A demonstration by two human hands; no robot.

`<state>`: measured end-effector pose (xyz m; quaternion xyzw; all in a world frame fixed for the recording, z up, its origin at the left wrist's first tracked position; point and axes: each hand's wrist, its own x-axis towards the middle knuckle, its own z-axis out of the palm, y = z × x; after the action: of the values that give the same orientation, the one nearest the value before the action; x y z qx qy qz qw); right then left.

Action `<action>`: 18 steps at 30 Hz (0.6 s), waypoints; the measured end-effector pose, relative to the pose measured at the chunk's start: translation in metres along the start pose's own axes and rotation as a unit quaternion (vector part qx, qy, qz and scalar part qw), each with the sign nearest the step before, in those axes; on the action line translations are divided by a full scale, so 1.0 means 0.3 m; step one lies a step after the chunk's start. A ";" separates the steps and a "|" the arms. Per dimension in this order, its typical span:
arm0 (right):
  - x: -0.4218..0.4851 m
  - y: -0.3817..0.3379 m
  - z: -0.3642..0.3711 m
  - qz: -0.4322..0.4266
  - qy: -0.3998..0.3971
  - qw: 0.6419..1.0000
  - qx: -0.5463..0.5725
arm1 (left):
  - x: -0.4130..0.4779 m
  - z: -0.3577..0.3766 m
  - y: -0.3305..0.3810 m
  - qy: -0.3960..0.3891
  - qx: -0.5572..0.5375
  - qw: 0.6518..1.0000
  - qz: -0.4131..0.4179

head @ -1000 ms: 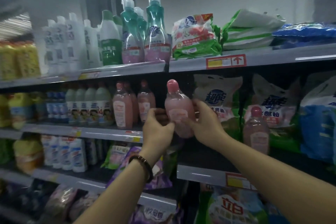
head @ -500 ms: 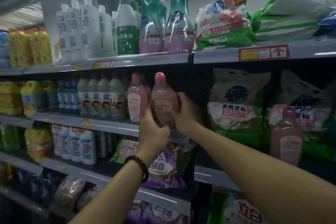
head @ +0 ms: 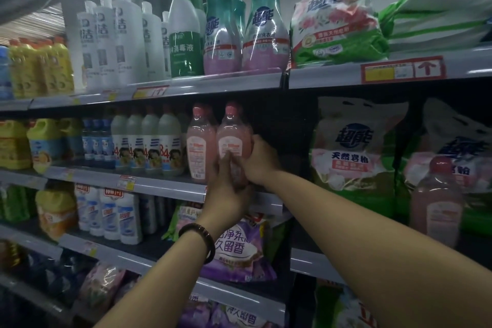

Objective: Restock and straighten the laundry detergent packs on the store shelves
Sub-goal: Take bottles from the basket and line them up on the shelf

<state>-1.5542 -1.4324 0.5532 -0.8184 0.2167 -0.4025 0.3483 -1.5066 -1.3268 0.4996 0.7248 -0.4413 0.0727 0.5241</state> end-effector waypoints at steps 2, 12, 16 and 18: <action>-0.023 0.007 -0.022 0.005 -0.012 1.000 -0.012 | 0.000 -0.004 0.006 0.016 0.007 1.000 -0.014; -0.285 0.141 -0.440 -0.065 0.023 0.965 -0.252 | -0.107 0.247 0.213 -0.018 -0.038 0.998 0.054; -0.423 0.247 -0.597 -0.094 0.115 0.944 -0.295 | -0.162 0.436 0.314 -0.095 -0.068 0.992 0.036; -0.468 0.304 -0.694 -0.081 0.194 0.926 -0.315 | -0.193 0.531 0.353 -0.143 -0.075 0.986 0.035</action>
<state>-1.8113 -1.4860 0.5042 -0.8069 0.3284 -0.4909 -0.0101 -1.6739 -1.4319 0.4703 0.6706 -0.5409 -0.0469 0.5055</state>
